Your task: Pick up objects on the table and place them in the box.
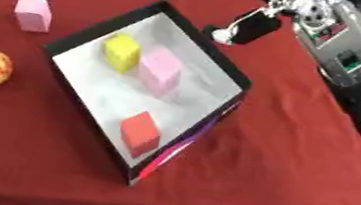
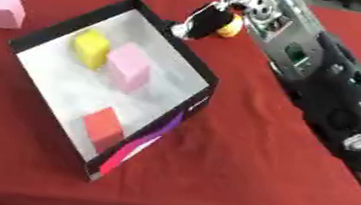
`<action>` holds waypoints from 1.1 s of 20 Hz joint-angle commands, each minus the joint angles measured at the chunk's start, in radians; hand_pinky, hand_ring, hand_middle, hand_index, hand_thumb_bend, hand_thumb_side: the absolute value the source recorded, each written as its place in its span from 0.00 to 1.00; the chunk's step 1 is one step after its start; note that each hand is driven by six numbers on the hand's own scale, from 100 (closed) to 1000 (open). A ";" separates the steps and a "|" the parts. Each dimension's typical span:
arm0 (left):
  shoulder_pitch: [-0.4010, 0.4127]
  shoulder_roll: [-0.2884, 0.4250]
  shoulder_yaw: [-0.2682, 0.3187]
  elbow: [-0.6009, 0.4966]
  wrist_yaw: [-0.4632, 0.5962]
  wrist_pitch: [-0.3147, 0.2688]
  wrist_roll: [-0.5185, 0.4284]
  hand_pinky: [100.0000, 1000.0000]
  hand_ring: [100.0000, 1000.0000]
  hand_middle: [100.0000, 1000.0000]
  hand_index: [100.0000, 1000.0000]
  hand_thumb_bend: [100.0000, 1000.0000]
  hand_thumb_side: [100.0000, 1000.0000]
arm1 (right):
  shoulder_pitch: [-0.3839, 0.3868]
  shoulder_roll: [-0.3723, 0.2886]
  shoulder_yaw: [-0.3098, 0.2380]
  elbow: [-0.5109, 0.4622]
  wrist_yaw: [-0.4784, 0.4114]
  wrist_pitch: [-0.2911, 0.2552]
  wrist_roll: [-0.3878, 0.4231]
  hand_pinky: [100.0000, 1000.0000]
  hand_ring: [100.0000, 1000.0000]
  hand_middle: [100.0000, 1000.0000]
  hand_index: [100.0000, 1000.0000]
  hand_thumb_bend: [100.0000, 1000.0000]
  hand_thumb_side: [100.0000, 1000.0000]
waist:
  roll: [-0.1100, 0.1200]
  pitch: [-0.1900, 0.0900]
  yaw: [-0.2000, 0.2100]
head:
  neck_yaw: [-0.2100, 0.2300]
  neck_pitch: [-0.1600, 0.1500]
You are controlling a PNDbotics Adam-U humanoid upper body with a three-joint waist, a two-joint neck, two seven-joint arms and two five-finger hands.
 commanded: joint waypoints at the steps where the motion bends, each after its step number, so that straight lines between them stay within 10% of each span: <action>1: -0.005 0.027 0.005 -0.013 0.001 -0.002 -0.006 0.71 0.75 0.79 0.81 0.14 0.79 | 0.002 -0.085 -0.053 0.000 -0.029 0.016 -0.025 0.94 0.80 0.72 0.85 0.34 0.00 | 0.008 -0.009 -0.002 | 0.013 -0.008; 22: -0.059 0.022 -0.025 -0.009 0.004 0.004 -0.045 0.71 0.75 0.79 0.82 0.14 0.81 | 0.002 -0.097 -0.116 0.330 0.072 -0.115 -0.109 0.94 0.81 0.74 0.90 0.37 0.00 | 0.009 0.058 0.045 | -0.014 -0.118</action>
